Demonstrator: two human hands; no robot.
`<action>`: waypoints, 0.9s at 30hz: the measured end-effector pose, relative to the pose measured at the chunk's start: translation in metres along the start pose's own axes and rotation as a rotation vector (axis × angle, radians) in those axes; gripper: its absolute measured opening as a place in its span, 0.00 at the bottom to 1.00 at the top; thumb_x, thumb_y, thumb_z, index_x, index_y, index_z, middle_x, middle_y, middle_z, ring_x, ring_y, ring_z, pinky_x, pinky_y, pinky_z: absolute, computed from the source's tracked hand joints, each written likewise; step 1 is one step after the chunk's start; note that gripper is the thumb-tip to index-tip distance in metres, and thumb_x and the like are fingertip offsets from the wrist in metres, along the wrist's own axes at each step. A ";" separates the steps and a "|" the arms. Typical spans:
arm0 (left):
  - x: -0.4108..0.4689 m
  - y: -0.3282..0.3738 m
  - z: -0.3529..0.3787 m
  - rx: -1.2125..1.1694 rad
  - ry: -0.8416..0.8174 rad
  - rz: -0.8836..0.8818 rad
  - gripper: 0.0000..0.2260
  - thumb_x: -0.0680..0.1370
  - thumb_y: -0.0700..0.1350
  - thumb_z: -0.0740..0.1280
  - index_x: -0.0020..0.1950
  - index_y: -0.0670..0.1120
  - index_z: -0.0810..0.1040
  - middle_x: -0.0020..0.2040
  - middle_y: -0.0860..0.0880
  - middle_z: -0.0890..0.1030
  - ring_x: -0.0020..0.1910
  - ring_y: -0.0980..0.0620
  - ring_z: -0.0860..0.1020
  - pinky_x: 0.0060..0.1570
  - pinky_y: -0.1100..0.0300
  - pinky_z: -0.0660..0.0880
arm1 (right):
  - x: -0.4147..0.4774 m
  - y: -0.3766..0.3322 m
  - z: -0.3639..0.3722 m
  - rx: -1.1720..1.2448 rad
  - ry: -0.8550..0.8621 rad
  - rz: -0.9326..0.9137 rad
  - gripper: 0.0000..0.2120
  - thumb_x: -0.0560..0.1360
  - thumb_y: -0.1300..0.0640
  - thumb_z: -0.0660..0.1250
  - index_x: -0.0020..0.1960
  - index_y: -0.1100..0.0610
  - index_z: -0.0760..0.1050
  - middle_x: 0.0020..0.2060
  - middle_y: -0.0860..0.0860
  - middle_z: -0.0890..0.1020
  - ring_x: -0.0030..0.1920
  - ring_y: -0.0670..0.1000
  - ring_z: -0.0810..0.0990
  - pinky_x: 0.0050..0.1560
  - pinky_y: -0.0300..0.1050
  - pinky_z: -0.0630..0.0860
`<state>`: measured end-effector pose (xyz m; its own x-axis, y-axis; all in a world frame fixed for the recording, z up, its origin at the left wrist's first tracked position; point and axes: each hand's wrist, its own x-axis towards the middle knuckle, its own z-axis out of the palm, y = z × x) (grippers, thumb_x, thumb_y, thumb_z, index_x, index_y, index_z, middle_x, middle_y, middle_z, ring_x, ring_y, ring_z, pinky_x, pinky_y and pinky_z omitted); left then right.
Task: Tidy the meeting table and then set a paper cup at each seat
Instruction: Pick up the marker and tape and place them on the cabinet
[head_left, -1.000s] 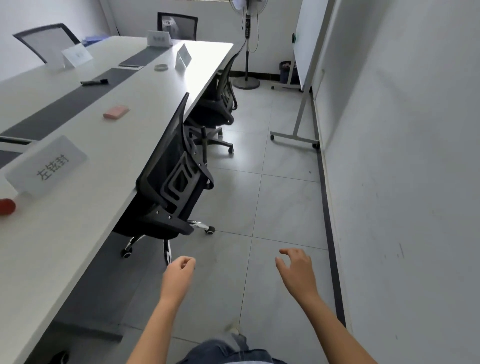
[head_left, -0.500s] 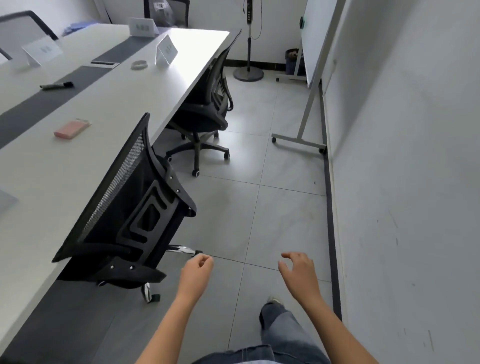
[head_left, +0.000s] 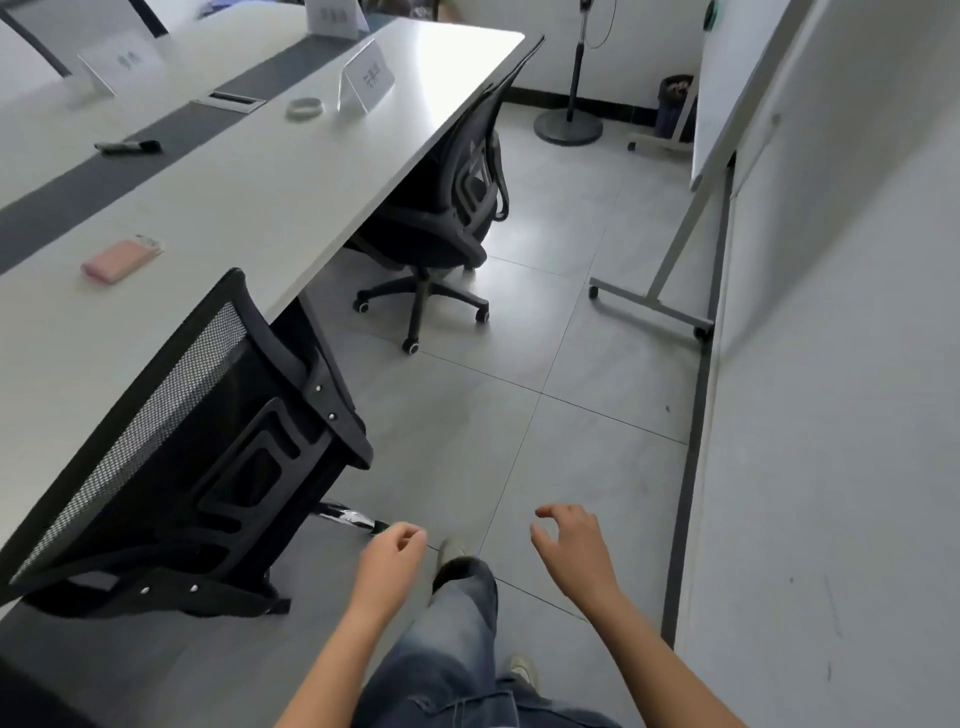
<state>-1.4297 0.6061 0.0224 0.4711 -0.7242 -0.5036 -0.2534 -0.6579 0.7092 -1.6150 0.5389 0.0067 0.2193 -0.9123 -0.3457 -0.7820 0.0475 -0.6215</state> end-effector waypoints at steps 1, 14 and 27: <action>0.014 0.004 -0.002 -0.019 0.031 -0.022 0.08 0.76 0.41 0.62 0.39 0.42 0.78 0.35 0.49 0.77 0.37 0.50 0.72 0.36 0.64 0.67 | 0.015 -0.002 -0.005 -0.003 0.004 -0.007 0.15 0.77 0.55 0.58 0.62 0.57 0.72 0.62 0.52 0.74 0.64 0.51 0.67 0.63 0.41 0.64; 0.234 0.134 -0.039 -0.105 0.135 0.016 0.08 0.76 0.42 0.61 0.40 0.43 0.77 0.39 0.45 0.78 0.41 0.46 0.73 0.43 0.54 0.67 | 0.240 -0.082 -0.065 -0.071 0.085 -0.041 0.14 0.77 0.55 0.59 0.61 0.57 0.73 0.60 0.52 0.76 0.64 0.51 0.68 0.62 0.42 0.65; 0.344 0.177 -0.079 -0.176 0.232 -0.149 0.08 0.77 0.42 0.60 0.41 0.41 0.77 0.40 0.42 0.80 0.42 0.45 0.77 0.42 0.59 0.70 | 0.397 -0.157 -0.050 -0.077 -0.093 -0.118 0.12 0.75 0.56 0.61 0.56 0.58 0.76 0.57 0.54 0.78 0.59 0.52 0.72 0.60 0.45 0.68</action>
<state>-1.2456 0.2564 0.0135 0.6773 -0.5427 -0.4967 -0.0265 -0.6927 0.7207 -1.4344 0.1492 0.0021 0.3624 -0.8679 -0.3396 -0.7891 -0.0919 -0.6074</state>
